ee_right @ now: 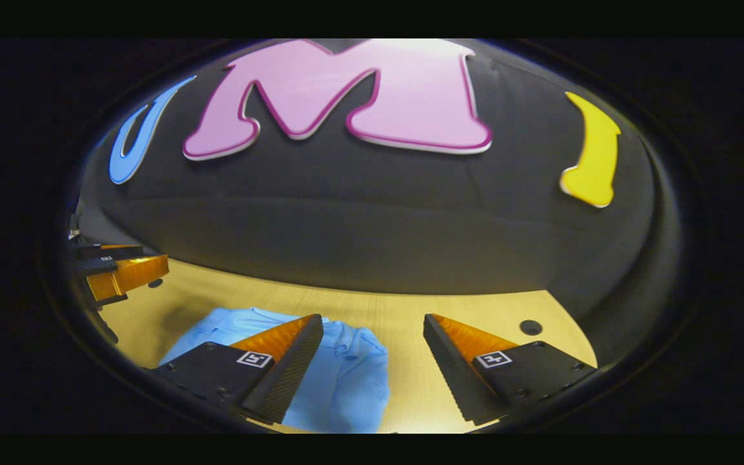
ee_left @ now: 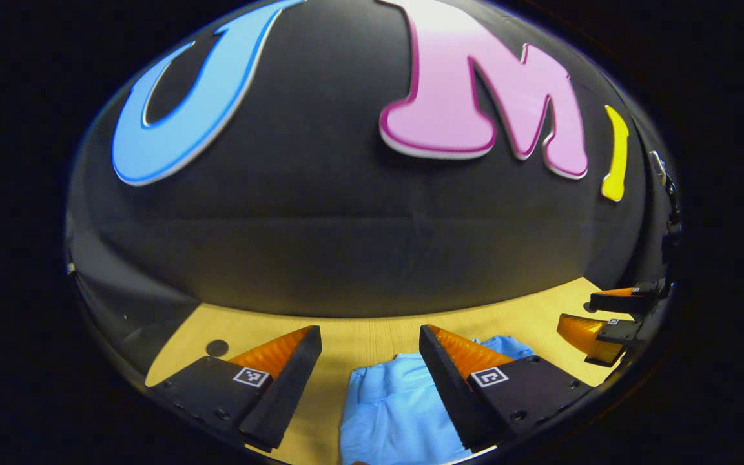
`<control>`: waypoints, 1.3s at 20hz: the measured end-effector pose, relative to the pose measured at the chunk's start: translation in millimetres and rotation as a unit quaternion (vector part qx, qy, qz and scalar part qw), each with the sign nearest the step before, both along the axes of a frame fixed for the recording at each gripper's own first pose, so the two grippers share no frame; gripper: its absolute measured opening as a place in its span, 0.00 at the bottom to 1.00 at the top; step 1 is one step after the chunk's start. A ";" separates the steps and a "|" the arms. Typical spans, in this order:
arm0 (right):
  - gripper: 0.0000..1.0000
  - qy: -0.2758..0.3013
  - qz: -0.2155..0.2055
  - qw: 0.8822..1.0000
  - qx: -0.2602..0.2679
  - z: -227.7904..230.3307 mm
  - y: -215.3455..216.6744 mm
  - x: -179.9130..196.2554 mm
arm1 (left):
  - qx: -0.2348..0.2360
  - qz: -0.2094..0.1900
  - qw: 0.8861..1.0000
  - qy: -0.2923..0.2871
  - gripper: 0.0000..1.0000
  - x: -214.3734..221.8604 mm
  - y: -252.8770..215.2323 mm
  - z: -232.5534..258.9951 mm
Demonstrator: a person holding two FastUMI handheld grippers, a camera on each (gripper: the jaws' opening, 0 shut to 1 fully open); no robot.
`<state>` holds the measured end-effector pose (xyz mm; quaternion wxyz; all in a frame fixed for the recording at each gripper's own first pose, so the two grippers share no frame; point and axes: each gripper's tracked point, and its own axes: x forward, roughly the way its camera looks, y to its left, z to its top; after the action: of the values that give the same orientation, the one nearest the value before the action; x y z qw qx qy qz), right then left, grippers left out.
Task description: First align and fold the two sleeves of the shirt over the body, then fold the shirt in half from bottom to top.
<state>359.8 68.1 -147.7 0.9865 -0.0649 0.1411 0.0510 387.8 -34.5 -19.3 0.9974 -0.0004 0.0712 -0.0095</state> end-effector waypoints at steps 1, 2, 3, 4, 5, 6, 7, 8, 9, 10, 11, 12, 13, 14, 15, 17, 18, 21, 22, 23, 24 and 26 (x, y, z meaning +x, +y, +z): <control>0.98 -0.010 -0.005 1.000 0.003 12.3 -4.3 -16.1 | 0.002 -0.001 1.000 -0.010 0.98 -17.3 -1.1 10.7; 0.98 -0.020 -0.010 1.000 0.006 26.0 -7.2 -36.7 | 0.003 -0.002 1.000 -0.024 0.97 -34.9 -1.2 23.0; 0.97 -0.030 -0.012 0.999 0.007 38.3 -9.8 -55.5 | 0.005 0.000 0.999 -0.039 0.97 -57.0 0.2 35.2; 0.97 -0.040 -0.016 0.999 0.005 51.6 -13.2 -74.7 | 0.012 0.014 0.998 -0.057 0.97 -78.4 7.6 48.4; 0.98 -0.048 -0.017 0.999 0.005 63.5 -15.3 -95.0 | 0.017 0.027 0.997 -0.072 0.97 -100.4 15.4 62.0; 0.98 -0.056 -0.018 0.998 0.007 75.2 -21.2 -117.0 | 0.019 0.027 0.996 -0.087 0.96 -124.7 17.1 74.3; 0.98 -0.069 -0.018 0.997 0.009 90.7 -24.6 -141.6 | 0.020 0.022 0.994 -0.101 0.97 -151.3 14.1 84.9; 0.97 -0.078 -0.020 0.997 0.010 103.8 -24.3 -161.4 | 0.022 0.018 0.993 -0.114 0.96 -176.9 14.4 95.6; 0.97 -0.090 -0.022 0.996 0.012 118.9 -26.7 -185.4 | 0.020 0.015 0.992 -0.126 0.96 -202.2 16.7 103.9; 0.97 -0.099 -0.024 0.995 0.017 132.0 -30.6 -208.8 | 0.015 0.009 0.991 -0.130 0.96 -227.5 15.6 107.6; 0.97 -0.108 -0.026 0.993 0.024 143.6 -31.8 -230.3 | 0.008 0.005 0.991 -0.133 0.96 -256.7 15.1 107.1; 0.97 -0.115 -0.028 0.992 0.031 153.2 -33.7 -251.8 | 0.004 0.002 0.991 -0.134 0.96 -283.0 15.0 106.2; 0.97 -0.120 -0.028 0.992 0.039 159.8 -33.9 -272.8 | 0.004 -0.001 0.991 -0.134 0.96 -306.9 14.2 101.6; 0.97 -0.126 -0.026 0.991 0.045 164.2 -33.0 -292.8 | 0.006 -0.005 0.991 -0.132 0.97 -330.6 11.9 95.9; 0.97 -0.123 -0.020 0.991 0.046 163.0 -32.5 -312.0 | 0.003 -0.006 0.991 -0.131 0.96 -352.3 9.9 89.5; 0.97 -0.115 -0.024 0.993 0.030 156.3 -39.6 -355.7 | -0.006 -0.028 0.993 -0.119 0.96 -394.0 -1.2 74.9; 0.98 -0.117 -0.020 0.993 0.026 156.1 -38.6 -375.4 | -0.007 -0.043 0.992 -0.115 0.96 -413.6 -8.1 69.6; 0.97 -0.108 -0.014 0.994 0.015 143.9 -40.7 -428.7 | 0.006 -0.055 0.992 -0.109 0.96 -462.7 -4.1 56.3; 0.97 -0.100 -0.015 0.995 0.013 136.8 -42.7 -446.3 | -0.004 -0.057 0.993 -0.102 0.96 -476.3 -4.5 51.2; 0.97 -0.089 -0.015 0.996 0.014 130.1 -42.3 -458.8 | -0.018 -0.067 0.993 -0.093 0.96 -488.6 -9.3 44.5; 0.97 -0.077 -0.013 0.997 0.017 123.8 -40.1 -471.8 | -0.028 -0.075 0.993 -0.088 0.97 -499.9 -14.7 42.4; 0.97 -0.066 -0.014 0.998 0.019 114.9 -37.8 -491.0 | -0.034 -0.075 0.993 -0.086 0.97 -513.1 -17.2 41.6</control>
<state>-131.2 30.4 -32.8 0.9953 -0.0478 0.0759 0.0354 -125.3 -51.8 22.3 0.9957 -0.0283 -0.0153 -0.0866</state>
